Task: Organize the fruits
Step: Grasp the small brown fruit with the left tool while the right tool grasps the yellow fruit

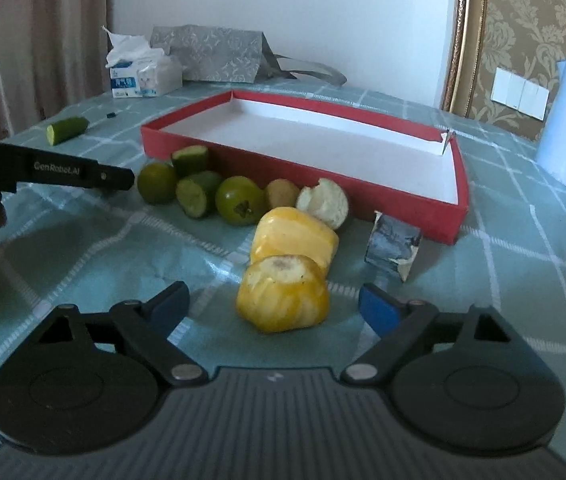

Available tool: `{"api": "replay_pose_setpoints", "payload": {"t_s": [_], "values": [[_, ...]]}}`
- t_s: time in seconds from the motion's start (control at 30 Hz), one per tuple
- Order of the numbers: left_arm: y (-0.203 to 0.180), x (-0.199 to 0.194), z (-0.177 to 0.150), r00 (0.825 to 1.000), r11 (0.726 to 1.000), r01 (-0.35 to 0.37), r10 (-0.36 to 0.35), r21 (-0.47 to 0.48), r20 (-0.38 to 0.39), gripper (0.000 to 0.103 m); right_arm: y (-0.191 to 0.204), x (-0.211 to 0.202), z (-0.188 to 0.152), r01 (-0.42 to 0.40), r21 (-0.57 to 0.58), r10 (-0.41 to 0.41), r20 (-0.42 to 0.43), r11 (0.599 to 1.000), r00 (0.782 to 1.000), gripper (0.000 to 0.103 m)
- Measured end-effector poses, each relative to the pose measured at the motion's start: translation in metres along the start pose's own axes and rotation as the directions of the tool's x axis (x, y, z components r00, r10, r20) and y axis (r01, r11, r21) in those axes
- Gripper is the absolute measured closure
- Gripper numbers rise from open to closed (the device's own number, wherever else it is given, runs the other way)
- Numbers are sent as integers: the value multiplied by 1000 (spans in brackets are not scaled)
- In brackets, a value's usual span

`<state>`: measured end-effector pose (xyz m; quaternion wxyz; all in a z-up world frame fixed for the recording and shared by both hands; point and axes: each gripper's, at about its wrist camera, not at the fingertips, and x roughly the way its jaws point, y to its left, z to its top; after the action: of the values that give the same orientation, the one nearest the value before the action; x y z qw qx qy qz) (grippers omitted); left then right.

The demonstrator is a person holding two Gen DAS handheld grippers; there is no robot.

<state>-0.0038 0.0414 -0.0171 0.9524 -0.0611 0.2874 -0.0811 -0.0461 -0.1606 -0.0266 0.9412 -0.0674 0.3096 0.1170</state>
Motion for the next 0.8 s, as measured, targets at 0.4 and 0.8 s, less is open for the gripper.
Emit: {"api": "replay_pose_setpoints", "payload": {"t_s": [0.4, 0.8], "values": [[0, 0, 0, 1000, 1000, 2, -2, -5, 0, 70, -2, -2, -1, 7, 27, -7, 18, 1000, 1000, 53], [3, -2, -2, 1000, 1000, -1, 1, -14, 11, 70, -11, -15, -4, 14, 72, -20, 84, 997, 996, 61]]}}
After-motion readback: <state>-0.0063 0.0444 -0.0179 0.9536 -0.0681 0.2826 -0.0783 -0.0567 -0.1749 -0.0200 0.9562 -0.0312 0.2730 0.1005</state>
